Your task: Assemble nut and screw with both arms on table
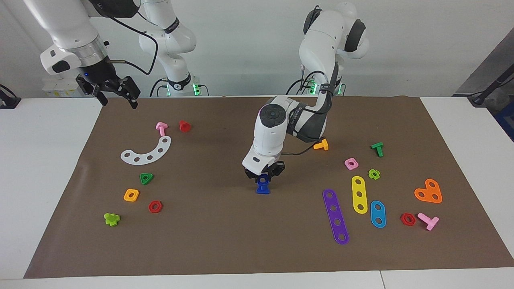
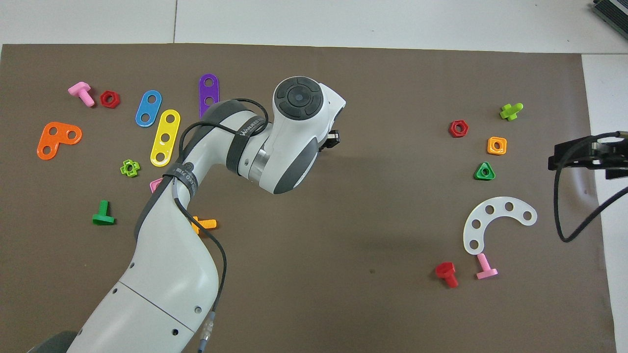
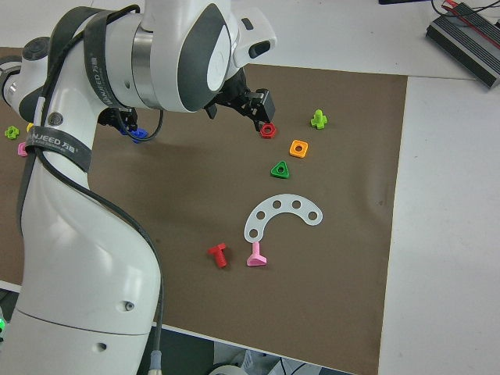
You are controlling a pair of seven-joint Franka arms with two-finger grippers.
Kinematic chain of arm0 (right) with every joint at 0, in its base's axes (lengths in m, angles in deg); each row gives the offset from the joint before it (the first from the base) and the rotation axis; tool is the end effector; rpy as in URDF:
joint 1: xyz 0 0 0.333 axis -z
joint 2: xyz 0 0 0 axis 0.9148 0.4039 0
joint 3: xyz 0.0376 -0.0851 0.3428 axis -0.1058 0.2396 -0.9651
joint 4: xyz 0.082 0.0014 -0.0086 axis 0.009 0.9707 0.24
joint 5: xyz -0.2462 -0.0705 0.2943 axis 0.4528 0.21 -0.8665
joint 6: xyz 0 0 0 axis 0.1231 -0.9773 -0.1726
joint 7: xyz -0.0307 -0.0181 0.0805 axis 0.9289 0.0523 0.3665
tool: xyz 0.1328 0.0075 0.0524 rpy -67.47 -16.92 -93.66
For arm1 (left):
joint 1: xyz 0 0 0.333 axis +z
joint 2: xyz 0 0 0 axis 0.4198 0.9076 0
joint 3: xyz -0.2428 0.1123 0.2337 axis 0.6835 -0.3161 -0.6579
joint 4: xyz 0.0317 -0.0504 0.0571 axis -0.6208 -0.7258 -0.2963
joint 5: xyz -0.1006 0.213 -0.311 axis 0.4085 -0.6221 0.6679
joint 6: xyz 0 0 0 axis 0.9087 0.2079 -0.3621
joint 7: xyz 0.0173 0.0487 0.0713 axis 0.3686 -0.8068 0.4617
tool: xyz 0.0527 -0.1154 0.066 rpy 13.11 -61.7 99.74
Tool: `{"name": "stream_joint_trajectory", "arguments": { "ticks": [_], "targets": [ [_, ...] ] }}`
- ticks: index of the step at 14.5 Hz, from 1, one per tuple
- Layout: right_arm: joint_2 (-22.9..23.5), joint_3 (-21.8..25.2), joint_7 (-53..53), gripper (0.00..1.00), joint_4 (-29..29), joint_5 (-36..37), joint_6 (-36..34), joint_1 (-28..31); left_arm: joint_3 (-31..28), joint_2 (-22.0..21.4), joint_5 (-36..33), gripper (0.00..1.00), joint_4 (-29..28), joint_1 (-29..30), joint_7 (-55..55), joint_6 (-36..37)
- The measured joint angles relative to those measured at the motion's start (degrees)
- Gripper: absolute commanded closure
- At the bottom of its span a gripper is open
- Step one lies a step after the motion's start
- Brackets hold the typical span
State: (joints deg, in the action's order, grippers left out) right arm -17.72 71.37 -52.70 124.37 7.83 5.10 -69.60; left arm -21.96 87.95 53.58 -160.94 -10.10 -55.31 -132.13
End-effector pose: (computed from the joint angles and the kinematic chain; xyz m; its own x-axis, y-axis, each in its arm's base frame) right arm 0.5334 -0.0137 0.6383 0.9851 -0.1720 -0.0073 -0.1721 -0.9850 -0.0149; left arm 0.6233 -0.4521 0.3529 0.9981 0.0492 0.0357 0.0468 -0.9968 0.0654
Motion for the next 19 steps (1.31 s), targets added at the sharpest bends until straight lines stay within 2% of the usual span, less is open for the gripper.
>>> {"name": "stream_joint_trajectory", "arguments": {
  "ticks": [9, 11, 12, 14, 15, 17, 19],
  "targets": [
    [0.0, -0.1, 0.0, 0.00, 0.0, 0.0, 0.0, 0.0, -0.4, 1.0, 0.0, 0.71, -0.1, 0.1, 0.0, -1.8],
    [0.0, -0.1, 0.0, 0.00, 0.0, 0.0, 0.0, 0.0, -0.4, 1.0, 0.0, 0.71, -0.2, 0.1, 0.0, -2.3],
    [0.0, -0.1, 0.0, 0.00, 0.0, 0.0, 0.0, 0.0, -0.4, 1.0, 0.0, 0.67, -0.3, 0.1, 0.0, -2.5],
    [0.0, -0.1, 0.0, 0.00, 0.0, 0.0, 0.0, 0.0, -0.4, 1.1, 0.0, 0.38, -0.5, 0.1, 0.0, -3.2],
    [0.0, -0.1, 0.0, 0.00, 0.0, 0.0, 0.0, 0.0, -0.5, 1.1, 0.0, 0.27, -0.5, 0.1, 0.0, -3.4],
    [0.0, -0.1, 0.0, 0.00, 0.0, 0.0, 0.0, 0.0, -0.5, 1.1, 0.0, 0.10, -0.7, 0.1, 0.0, -3.6],
    [0.0, -0.1, 0.0, 0.00, 0.0, 0.0, 0.0, 0.0, -0.5, 1.2, -0.1, 0.02, -0.8, 0.1, 0.0, -3.7]
  ]
}}
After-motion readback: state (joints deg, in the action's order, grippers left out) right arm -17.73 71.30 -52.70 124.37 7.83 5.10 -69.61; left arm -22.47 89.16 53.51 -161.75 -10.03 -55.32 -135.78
